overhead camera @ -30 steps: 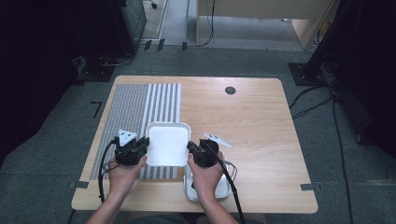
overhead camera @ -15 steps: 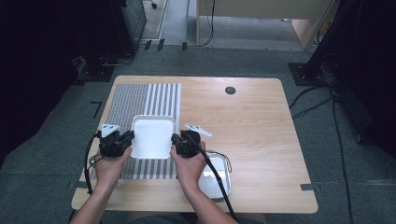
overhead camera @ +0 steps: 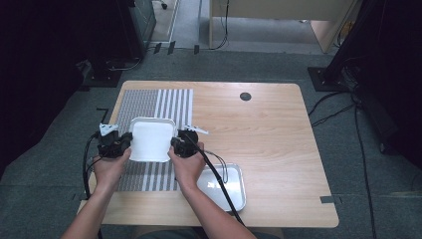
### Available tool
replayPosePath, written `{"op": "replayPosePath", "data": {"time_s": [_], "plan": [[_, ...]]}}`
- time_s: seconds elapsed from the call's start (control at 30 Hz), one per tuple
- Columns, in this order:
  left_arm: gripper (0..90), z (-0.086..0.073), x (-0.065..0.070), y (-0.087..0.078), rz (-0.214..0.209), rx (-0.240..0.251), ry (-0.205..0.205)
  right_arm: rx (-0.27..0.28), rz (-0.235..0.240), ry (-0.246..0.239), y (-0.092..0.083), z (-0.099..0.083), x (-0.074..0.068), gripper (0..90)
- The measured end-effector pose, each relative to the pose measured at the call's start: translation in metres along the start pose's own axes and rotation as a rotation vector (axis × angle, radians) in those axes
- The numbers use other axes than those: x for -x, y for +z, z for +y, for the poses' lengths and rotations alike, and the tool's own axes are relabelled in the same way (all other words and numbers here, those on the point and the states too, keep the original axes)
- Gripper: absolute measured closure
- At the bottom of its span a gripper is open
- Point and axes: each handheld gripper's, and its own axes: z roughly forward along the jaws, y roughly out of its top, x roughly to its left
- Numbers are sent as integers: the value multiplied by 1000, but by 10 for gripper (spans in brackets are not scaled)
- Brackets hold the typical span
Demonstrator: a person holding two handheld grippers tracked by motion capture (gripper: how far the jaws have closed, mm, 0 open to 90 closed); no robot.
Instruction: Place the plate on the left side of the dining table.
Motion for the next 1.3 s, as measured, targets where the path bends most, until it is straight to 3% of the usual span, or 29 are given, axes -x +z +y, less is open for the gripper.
{"op": "replayPosePath", "data": {"time_s": [0.2, 0.33, 0.5, 0.67, 0.8, 0.9, 1.0, 1.13, 1.23, 1.3], "plan": [[861, -3, -11, 24, 43, -46, 5, -30, -41, 9, 28, 0, -4, 898], [856, -4, -15, 39, 46, -68, -5, -43, -75, -1, 42, 3, -5, 897], [849, -6, -16, 55, 48, -104, -2, -60, -114, -11, 50, 4, -5, 897], [845, -11, -17, 69, 62, -135, -25, -74, -142, 24, 61, 6, 0, 892], [828, -11, -19, 72, 46, -136, -17, -76, -138, 35, 63, 5, 0, 883], [757, -12, -21, 68, 37, -133, 8, -64, -124, 26, 62, 7, 3, 841], [719, -14, -27, 61, 23, -122, -6, -51, -116, 26, 61, 9, 3, 824], [751, -15, -32, 52, -11, -128, -23, -84, -130, 18, 65, 7, 3, 815], [845, -15, -28, 52, -23, -155, 12, -84, -138, 27, 67, 6, 1, 884], [857, -15, -26, 52, -10, -153, 29, -74, -168, 30, 68, 6, -2, 894]]}}
